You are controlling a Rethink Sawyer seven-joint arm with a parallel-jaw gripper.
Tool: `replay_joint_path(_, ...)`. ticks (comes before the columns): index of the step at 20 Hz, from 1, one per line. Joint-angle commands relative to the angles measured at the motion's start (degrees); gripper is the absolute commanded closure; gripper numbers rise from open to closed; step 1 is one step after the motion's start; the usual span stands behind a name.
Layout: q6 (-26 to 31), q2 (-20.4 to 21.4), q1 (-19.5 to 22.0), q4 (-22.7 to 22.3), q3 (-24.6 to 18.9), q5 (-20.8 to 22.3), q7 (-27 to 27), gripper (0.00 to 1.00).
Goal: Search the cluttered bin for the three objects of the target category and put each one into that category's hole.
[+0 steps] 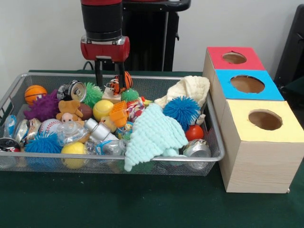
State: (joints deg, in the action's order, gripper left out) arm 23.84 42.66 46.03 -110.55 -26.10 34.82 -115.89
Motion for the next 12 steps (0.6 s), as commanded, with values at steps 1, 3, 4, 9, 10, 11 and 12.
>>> replay_joint_path(1, 7.5, -3.64, 1.76, 7.58, -6.16, 4.35, 16.43, 0.0)
replay_joint_path(3, 7.34, -5.55, 2.18, 9.03, -6.37, 5.42, 16.64, 0.0)
replay_joint_path(4, 7.35, -6.19, 2.37, 9.53, -6.5, 5.96, 16.71, 0.0)
replay_joint_path(9, 6.84, -9.31, 3.07, 12.11, -5.97, 8.85, 17.14, 0.0)
replay_joint_path(10, 7.61, -9.51, 3.18, 12.32, -5.72, 8.84, 17.1, 0.0)
replay_joint_path(11, 8.39, -9.72, 3.29, 12.53, -5.47, 8.84, 17.07, 0.0)
replay_joint_path(12, 8.9, -9.56, 3.37, 12.42, -5.23, 8.88, 16.92, 0.0)
